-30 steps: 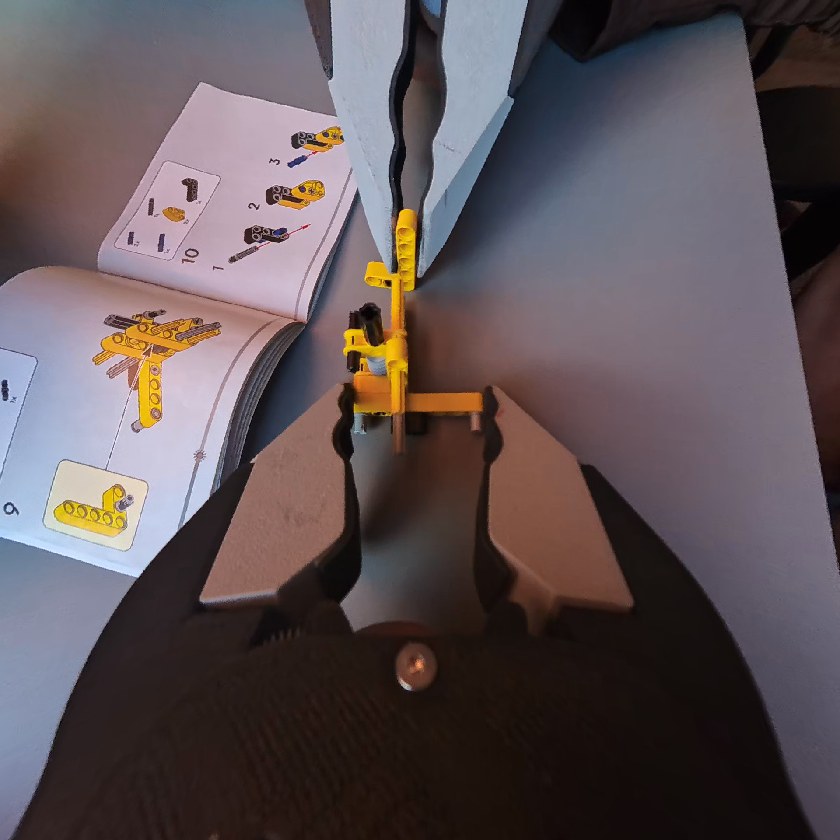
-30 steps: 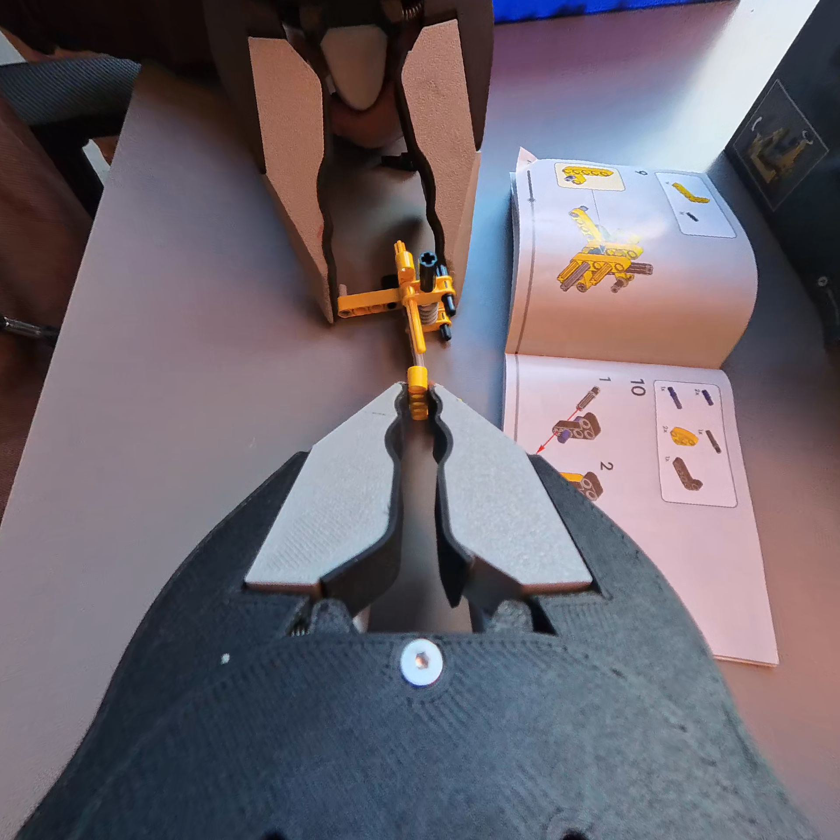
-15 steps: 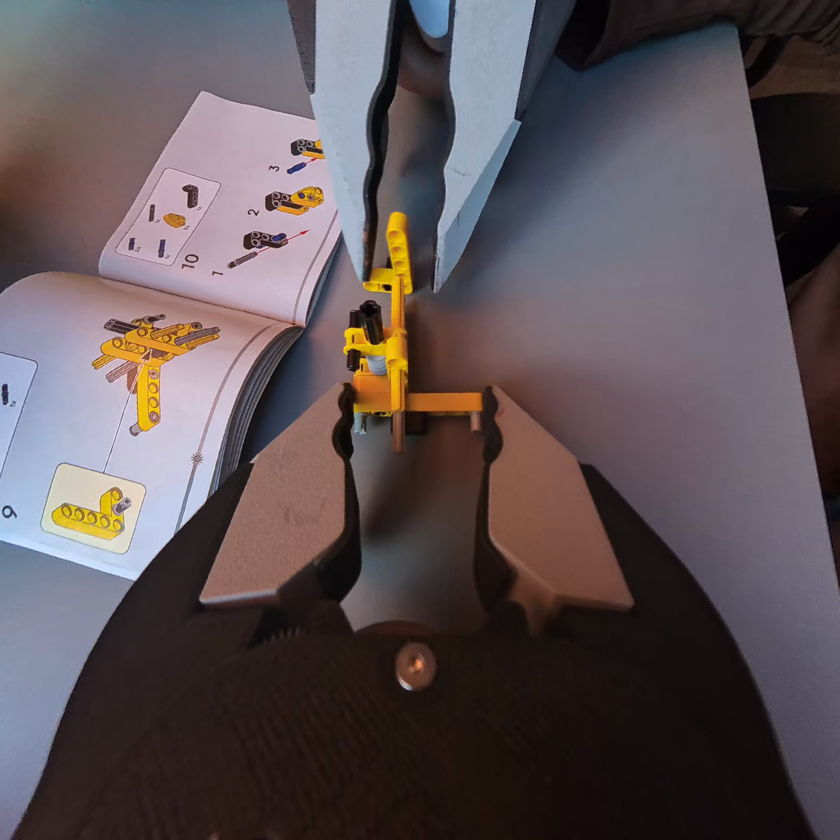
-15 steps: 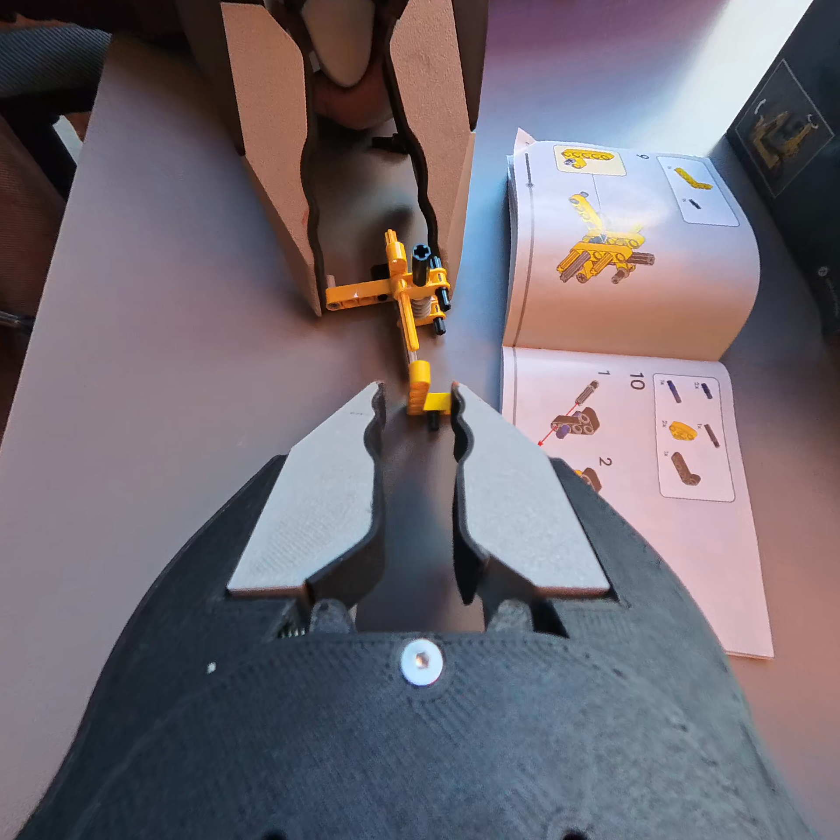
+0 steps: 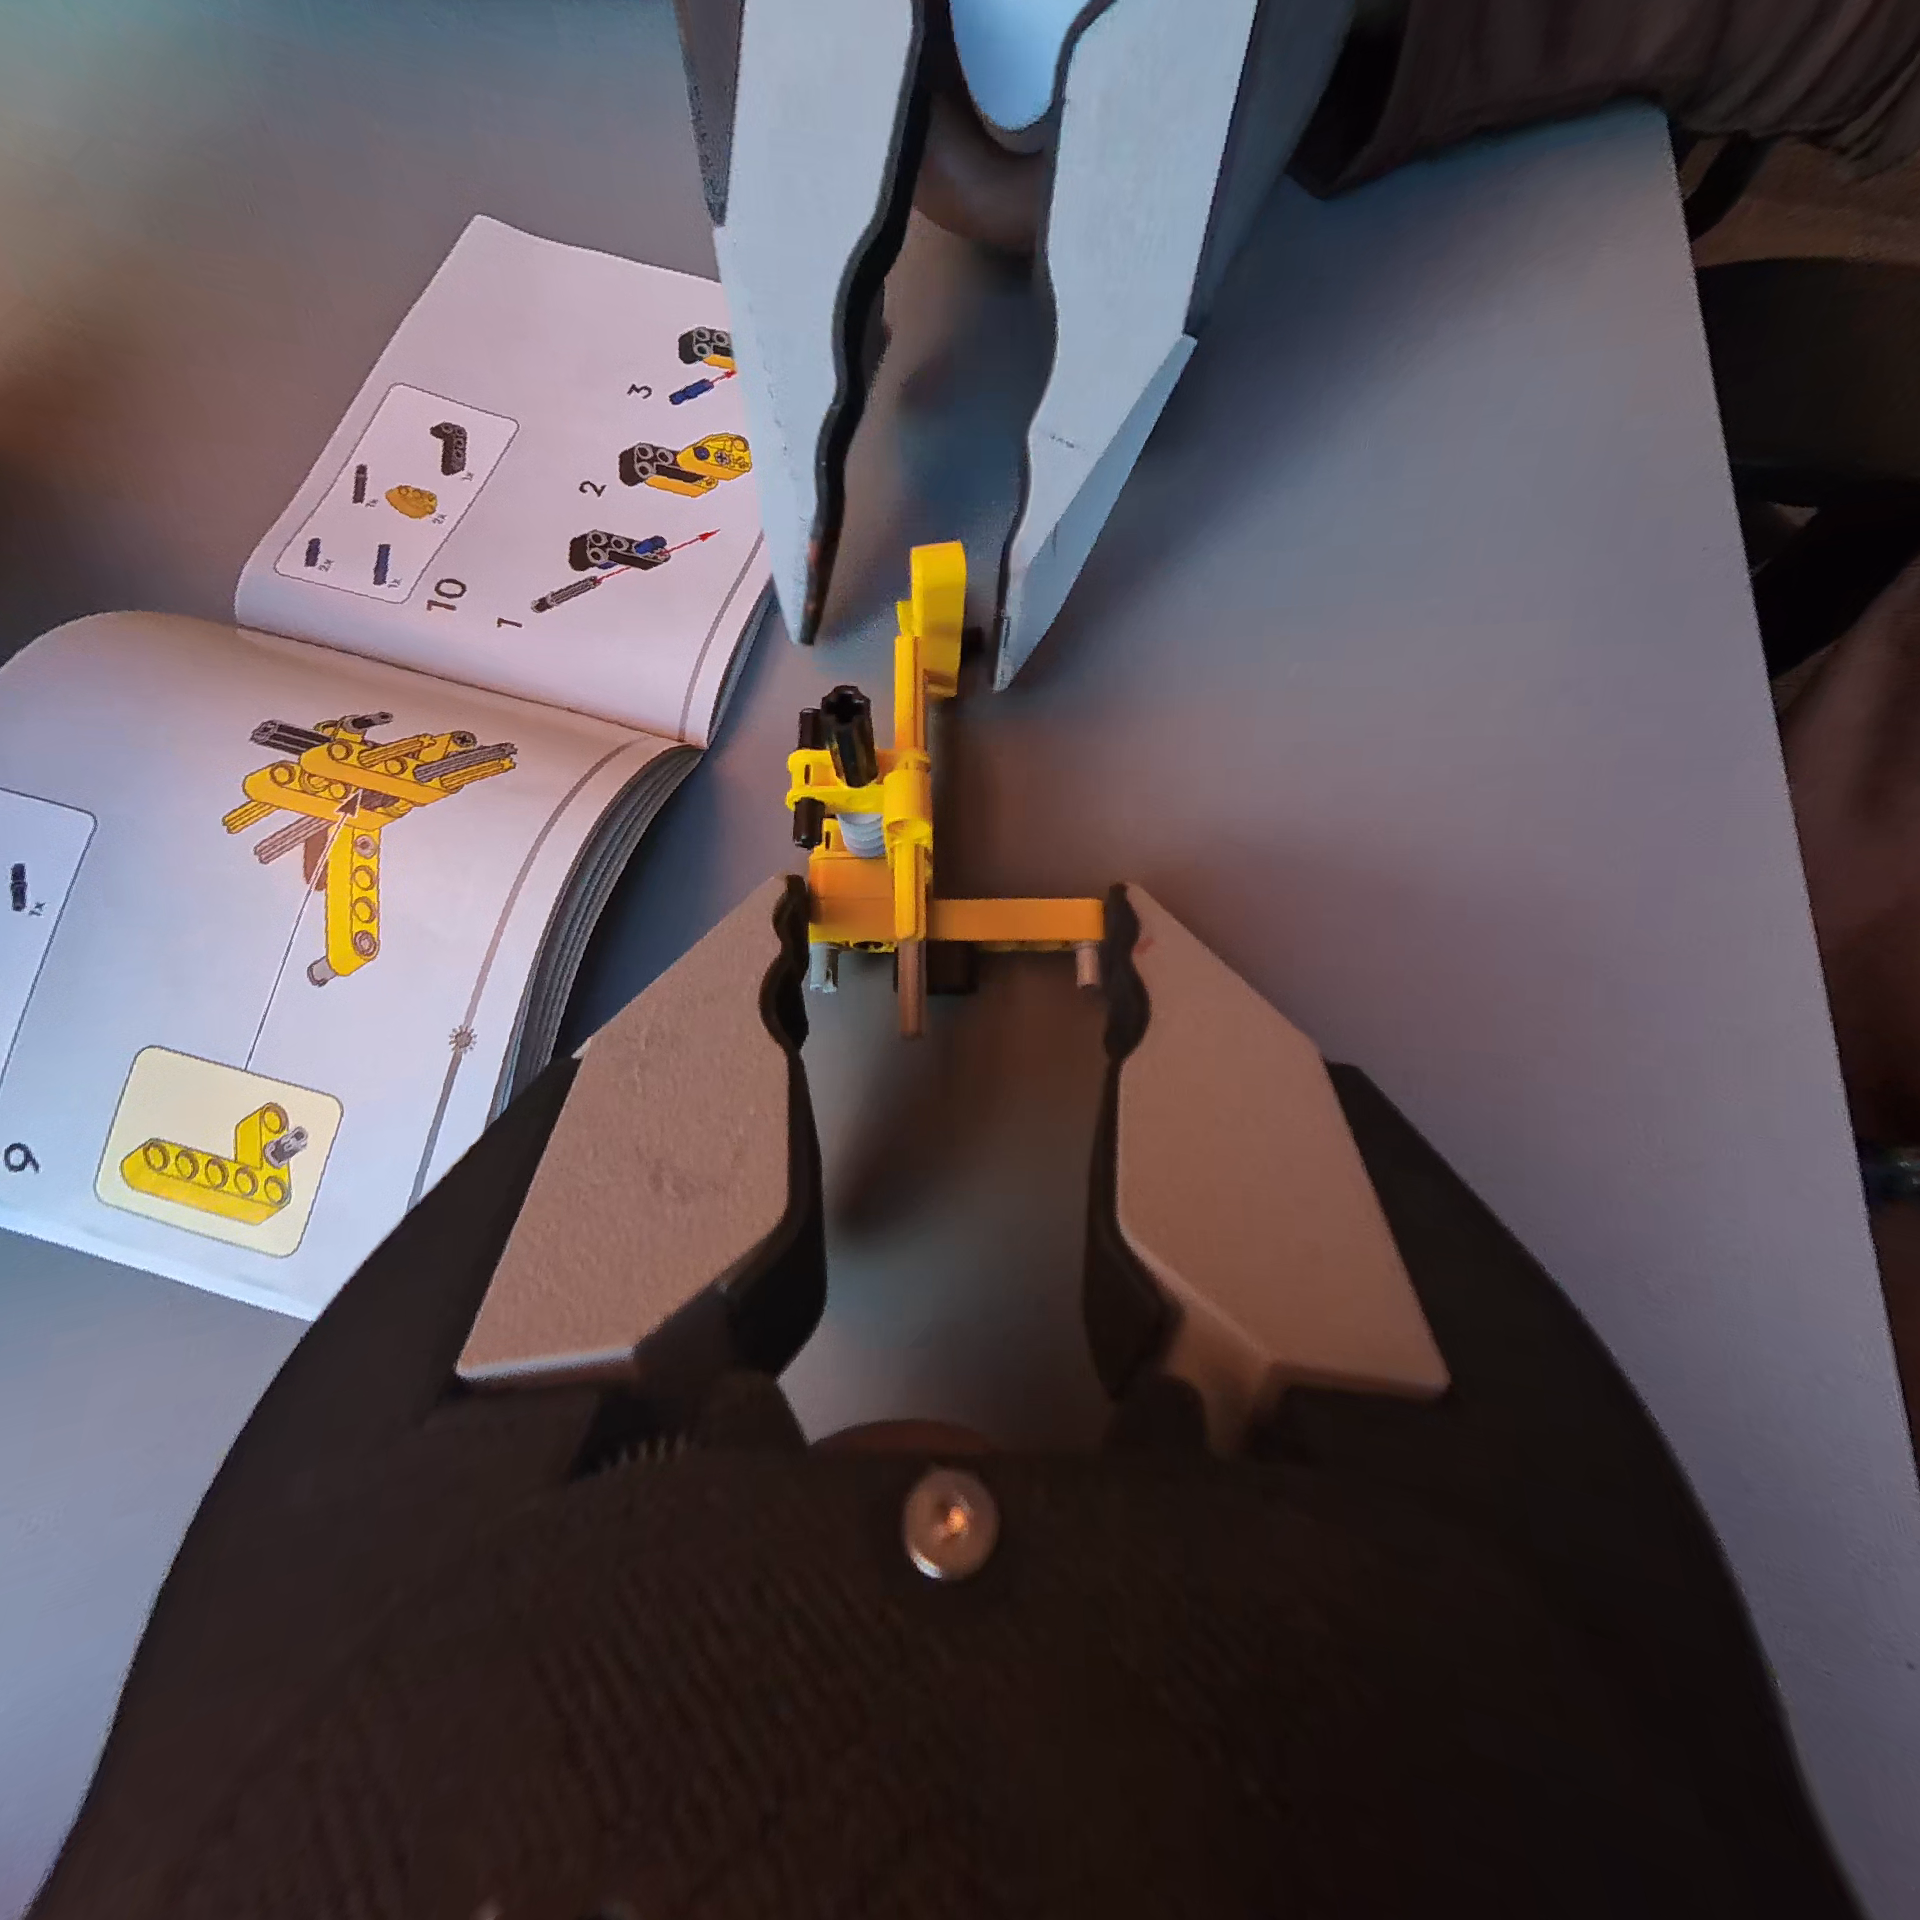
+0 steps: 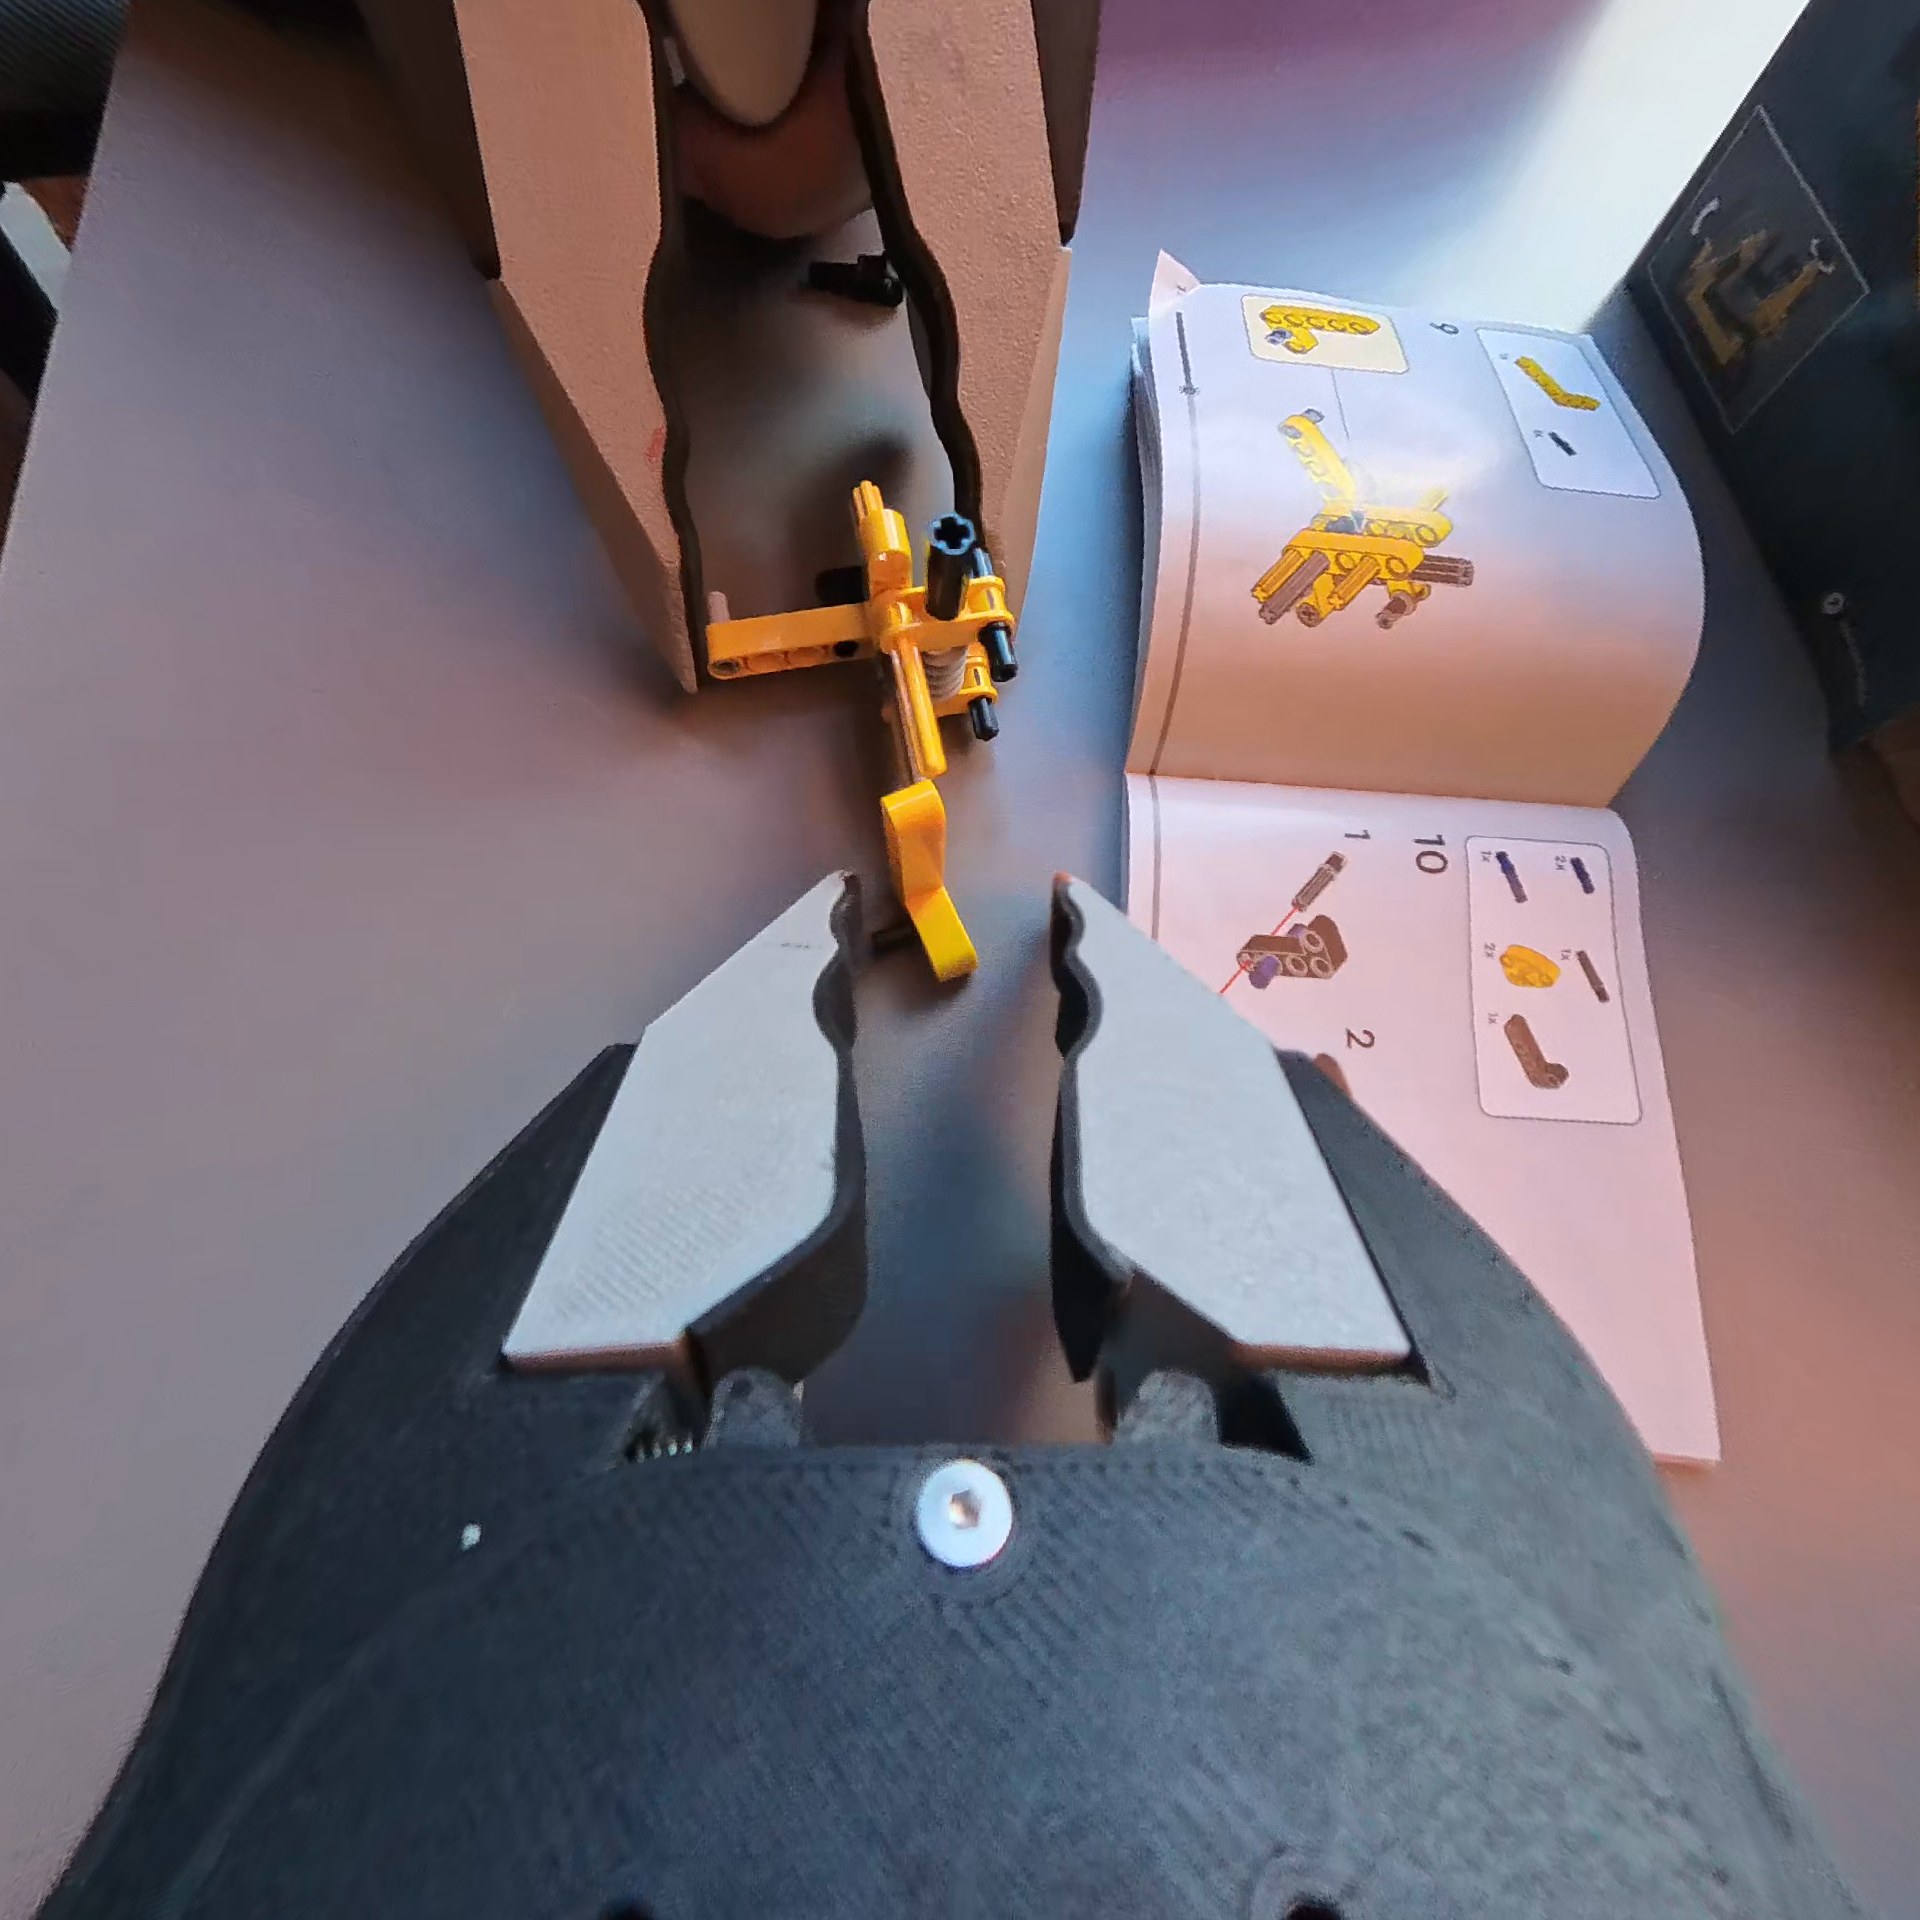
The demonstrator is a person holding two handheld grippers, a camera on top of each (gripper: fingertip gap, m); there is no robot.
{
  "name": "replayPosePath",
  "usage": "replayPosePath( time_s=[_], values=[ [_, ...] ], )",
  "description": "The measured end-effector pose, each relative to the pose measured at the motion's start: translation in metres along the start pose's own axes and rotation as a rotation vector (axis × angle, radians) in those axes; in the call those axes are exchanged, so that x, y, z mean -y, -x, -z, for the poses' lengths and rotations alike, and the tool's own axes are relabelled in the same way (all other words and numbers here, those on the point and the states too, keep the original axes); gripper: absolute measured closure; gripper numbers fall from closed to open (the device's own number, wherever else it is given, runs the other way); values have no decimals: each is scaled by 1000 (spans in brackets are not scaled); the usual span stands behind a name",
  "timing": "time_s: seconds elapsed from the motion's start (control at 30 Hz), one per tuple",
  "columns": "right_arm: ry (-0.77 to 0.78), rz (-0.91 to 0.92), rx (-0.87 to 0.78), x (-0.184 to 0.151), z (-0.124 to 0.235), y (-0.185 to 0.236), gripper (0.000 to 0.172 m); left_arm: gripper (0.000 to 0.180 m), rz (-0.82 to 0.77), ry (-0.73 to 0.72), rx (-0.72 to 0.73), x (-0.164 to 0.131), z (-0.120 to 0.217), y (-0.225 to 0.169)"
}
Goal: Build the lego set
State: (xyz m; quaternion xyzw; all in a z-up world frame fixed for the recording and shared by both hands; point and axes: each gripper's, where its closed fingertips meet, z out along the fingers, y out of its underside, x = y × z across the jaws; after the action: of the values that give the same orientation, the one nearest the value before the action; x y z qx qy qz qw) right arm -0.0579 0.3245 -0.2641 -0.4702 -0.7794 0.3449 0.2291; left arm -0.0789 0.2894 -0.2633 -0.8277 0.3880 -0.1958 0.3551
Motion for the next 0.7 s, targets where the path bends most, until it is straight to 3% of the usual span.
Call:
replayPosePath(
  time_s=[0.03, 0.27, 0.4, 0.7],
  values=[
    [2, 5, -11, 0, 0, -1, 137, 125, 2, 3, 1, -1, 0, 0],
    [12, 37, -74, -6, 19, -4, 141, 125, 35, -5, 15, -4, 6, 7],
    [-79, 21, 60, 8, 33, 15, 158, 125, 49, -14, 13, -4, 8, 9],
    [29, -12, 119, -13, 14, 20, 152, 125, 32, 0, 21, -6, 6, 7]
  ],
)
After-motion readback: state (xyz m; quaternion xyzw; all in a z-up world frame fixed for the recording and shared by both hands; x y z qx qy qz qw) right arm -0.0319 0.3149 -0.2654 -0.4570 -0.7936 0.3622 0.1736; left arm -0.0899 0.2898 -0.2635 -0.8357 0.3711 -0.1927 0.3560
